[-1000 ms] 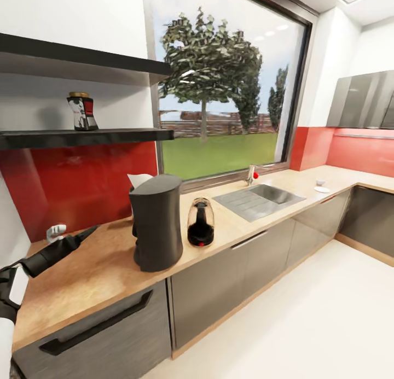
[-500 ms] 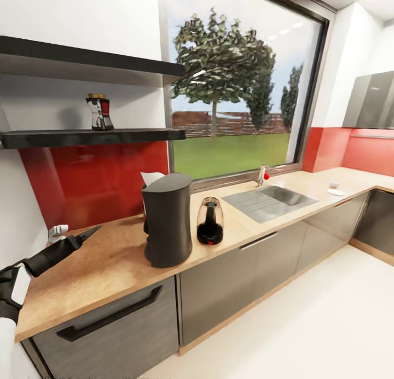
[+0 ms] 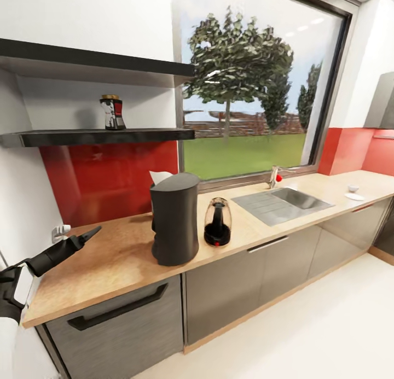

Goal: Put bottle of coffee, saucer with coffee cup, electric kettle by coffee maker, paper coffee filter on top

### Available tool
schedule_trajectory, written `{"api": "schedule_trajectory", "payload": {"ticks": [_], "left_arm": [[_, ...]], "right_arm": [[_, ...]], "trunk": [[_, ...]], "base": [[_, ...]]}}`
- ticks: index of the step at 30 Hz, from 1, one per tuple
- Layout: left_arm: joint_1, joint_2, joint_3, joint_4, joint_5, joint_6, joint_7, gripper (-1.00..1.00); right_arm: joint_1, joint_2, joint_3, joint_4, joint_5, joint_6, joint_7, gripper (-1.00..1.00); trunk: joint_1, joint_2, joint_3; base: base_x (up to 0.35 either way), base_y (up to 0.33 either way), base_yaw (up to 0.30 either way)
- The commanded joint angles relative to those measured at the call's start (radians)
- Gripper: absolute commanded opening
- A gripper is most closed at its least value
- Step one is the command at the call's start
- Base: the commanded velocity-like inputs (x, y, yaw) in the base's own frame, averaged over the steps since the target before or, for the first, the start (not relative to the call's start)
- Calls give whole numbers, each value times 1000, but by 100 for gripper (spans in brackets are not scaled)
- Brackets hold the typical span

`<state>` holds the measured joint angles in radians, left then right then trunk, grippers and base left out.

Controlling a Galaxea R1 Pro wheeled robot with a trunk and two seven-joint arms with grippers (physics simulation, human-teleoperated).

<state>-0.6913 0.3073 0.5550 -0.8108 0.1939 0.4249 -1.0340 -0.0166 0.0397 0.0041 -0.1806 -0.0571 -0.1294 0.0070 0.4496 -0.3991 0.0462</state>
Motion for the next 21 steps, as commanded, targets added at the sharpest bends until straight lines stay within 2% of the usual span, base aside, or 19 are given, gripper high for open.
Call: {"api": "schedule_trajectory", "payload": {"ticks": [1,10,15,18,19,20,21], "left_arm": [[-1,-1,1,1,3,9,-2,100],[-1,0,2,1,-3,8,-1,100],[-13,0,1,-2,2,28,8,100],[-63,7,2,-16,5,138,11,100],[-112,8,3,-29,2,237,12,100],[-191,10,3,-57,-1,327,13,100],[-212,11,3,-65,-1,340,14,100]], "right_arm": [[0,0,1,1,-6,-4,1,100],[0,-1,2,0,-6,-4,1,100],[0,-3,5,2,-6,-4,1,100],[0,-3,7,3,-5,-4,1,100],[0,-3,8,3,-5,-4,1,100],[0,-3,9,4,-4,-4,1,100],[0,-3,9,4,-4,-4,1,100]], "trunk": [[0,-1,-1],[0,-1,-1],[0,-1,-1],[0,-1,-1],[0,-1,-1],[0,-1,-1],[0,-1,-1]], "base": [[0,-180,9],[0,-253,1],[0,-26,0],[0,-2,0],[0,0,0],[0,0,0],[0,0,0]]}}
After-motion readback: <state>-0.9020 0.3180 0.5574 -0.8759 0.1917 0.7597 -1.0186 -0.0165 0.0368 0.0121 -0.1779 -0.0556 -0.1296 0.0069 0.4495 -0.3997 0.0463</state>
